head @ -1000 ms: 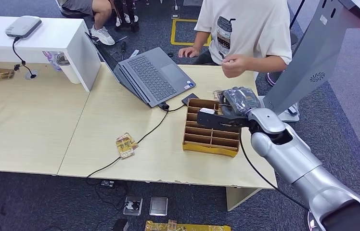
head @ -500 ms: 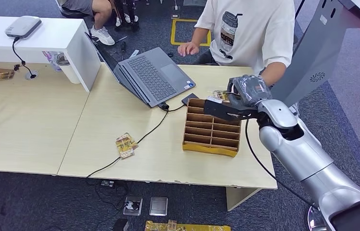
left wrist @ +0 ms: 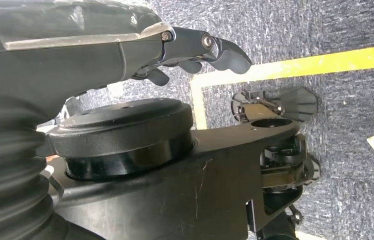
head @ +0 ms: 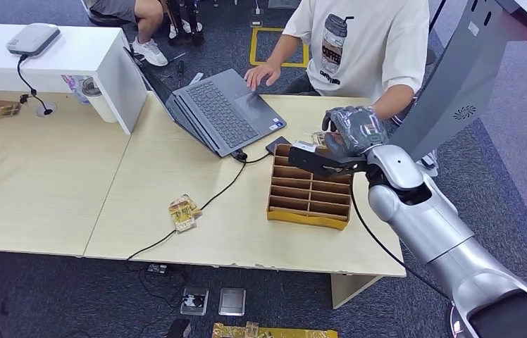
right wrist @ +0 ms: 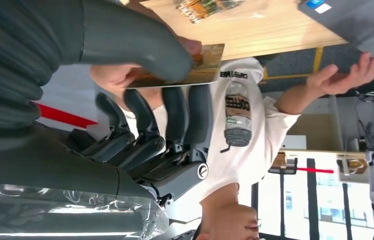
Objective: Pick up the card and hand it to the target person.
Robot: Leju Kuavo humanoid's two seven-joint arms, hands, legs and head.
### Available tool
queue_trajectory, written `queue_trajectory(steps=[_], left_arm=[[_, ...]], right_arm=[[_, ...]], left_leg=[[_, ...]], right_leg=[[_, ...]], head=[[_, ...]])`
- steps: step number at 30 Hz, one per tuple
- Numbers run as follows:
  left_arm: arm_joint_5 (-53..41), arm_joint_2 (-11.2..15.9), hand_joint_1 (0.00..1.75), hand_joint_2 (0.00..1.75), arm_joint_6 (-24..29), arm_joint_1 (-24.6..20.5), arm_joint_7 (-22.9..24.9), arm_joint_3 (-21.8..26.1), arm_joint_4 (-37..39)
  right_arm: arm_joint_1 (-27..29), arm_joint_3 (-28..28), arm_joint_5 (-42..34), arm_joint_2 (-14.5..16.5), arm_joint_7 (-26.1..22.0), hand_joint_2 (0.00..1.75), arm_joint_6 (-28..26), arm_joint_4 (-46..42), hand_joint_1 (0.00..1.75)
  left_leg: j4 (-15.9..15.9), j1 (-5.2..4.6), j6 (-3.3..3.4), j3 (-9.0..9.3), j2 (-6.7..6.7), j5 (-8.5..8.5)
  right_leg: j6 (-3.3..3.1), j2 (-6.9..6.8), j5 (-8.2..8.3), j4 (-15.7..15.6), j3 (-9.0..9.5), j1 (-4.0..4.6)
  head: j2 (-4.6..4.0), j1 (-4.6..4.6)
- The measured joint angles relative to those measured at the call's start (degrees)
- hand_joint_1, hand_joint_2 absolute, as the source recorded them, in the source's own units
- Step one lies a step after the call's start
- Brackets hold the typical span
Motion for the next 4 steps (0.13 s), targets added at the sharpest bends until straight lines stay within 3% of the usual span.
queue_trajectory(steps=[4], left_arm=[[0.0, -0.1, 0.00, 1.75, 0.2, 0.0, 0.0, 0.0, 0.0]], right_arm=[[0.0, 0.0, 0.0, 1.8, -1.0, 1.75, -2.4, 2.1, 0.00]], left_leg=[[0.0, 0.00, 0.00, 0.00, 0.00, 0.00]], right_leg=[[0.00, 0.00, 0.00, 0.0, 0.00, 0.00]], head=[[0.00, -0.02]])
